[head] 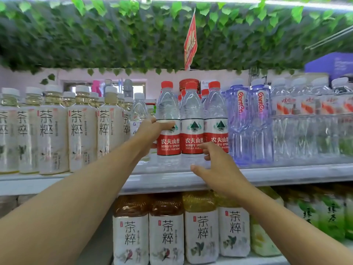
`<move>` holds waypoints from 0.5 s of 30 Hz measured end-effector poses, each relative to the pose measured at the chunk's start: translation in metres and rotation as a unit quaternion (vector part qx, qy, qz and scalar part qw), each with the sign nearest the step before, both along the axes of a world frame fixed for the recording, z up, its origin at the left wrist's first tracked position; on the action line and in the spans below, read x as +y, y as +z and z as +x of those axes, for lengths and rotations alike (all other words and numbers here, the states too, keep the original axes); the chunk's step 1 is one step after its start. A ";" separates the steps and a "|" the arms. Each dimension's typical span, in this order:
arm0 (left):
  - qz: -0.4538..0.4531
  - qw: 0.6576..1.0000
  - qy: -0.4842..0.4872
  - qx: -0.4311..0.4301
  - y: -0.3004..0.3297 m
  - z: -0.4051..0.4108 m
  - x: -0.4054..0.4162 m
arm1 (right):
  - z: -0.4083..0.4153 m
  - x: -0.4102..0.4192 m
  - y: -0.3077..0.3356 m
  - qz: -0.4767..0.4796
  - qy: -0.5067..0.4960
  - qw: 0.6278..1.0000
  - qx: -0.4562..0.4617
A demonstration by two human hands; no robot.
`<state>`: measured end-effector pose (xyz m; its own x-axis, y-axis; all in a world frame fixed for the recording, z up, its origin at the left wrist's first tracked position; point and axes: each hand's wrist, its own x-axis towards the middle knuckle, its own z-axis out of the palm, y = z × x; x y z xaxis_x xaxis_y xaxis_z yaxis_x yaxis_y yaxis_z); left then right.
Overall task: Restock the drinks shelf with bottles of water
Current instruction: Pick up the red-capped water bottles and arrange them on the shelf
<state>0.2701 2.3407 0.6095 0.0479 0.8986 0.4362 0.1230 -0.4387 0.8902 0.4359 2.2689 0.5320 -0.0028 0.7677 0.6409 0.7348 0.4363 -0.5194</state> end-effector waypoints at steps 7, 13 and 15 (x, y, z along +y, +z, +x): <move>-0.007 0.999 -0.022 0.029 -0.004 -0.004 -0.002 | 0.000 -0.001 0.002 -0.003 -0.003 1.000 0.003; -0.004 0.996 -0.021 0.092 -0.023 -0.009 -0.005 | -0.005 0.004 0.015 0.019 -0.022 1.000 0.012; -0.004 0.996 -0.022 0.089 -0.023 -0.009 -0.006 | -0.008 0.005 0.019 0.022 -0.019 0.999 0.018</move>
